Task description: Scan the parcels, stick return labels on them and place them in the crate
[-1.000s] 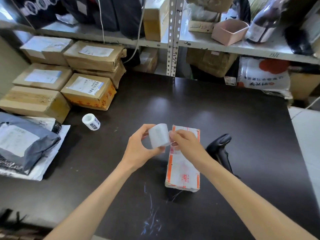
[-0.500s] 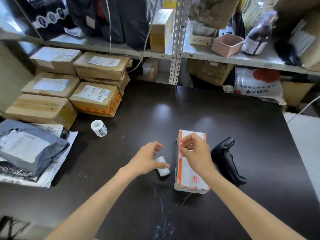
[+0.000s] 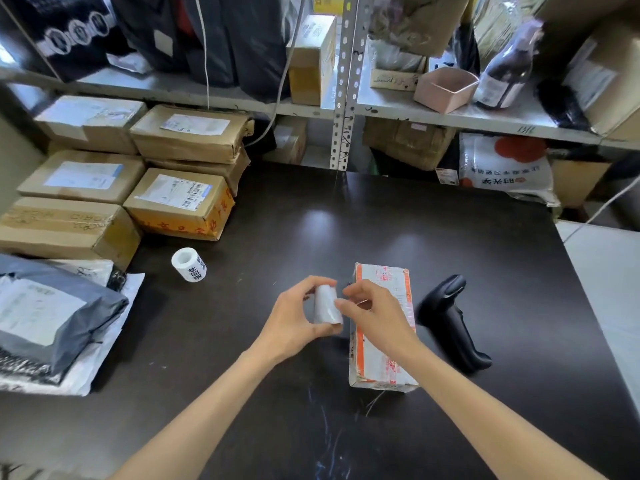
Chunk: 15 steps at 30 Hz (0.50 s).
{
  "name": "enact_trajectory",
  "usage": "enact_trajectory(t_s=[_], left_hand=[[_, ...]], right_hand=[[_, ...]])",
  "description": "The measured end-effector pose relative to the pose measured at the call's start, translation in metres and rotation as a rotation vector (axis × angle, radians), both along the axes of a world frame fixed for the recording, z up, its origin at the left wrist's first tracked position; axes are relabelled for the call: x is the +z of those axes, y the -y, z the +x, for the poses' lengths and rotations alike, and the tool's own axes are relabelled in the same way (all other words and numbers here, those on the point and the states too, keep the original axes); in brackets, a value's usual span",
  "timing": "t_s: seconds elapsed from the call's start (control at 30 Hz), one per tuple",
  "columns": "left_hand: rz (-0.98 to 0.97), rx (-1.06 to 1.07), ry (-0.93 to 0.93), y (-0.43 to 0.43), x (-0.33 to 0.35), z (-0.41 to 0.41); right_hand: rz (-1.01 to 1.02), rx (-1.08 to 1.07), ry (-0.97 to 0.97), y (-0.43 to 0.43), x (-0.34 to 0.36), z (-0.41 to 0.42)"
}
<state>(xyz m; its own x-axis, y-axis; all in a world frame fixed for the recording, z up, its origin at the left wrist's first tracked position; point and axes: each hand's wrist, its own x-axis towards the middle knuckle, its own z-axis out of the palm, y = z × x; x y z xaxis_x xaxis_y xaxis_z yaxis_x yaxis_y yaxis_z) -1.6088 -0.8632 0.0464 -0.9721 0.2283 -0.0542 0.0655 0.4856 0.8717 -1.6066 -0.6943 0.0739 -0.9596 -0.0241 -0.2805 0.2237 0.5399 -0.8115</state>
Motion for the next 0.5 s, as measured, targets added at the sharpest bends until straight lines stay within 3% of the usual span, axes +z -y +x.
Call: enact_trajectory(t_s=[0.1, 0.23, 0.4, 0.5], left_hand=[[0.148, 0.002, -0.053, -0.011, 0.013, -0.004], [0.168, -0.048, -0.003, -0.014, 0.022, -0.01], [0.166, 0.04, 0.058, -0.02, 0.031, -0.02], [0.057, 0.036, 0.102, -0.02, 0.036, -0.025]], right_hand=[[-0.115, 0.005, 0.068, 0.004, 0.009, -0.006], [-0.154, -0.134, 0.069, -0.005, 0.02, -0.01], [-0.059, -0.065, -0.179, -0.014, 0.025, -0.003], [0.147, -0.044, -0.361, -0.016, 0.024, 0.003]])
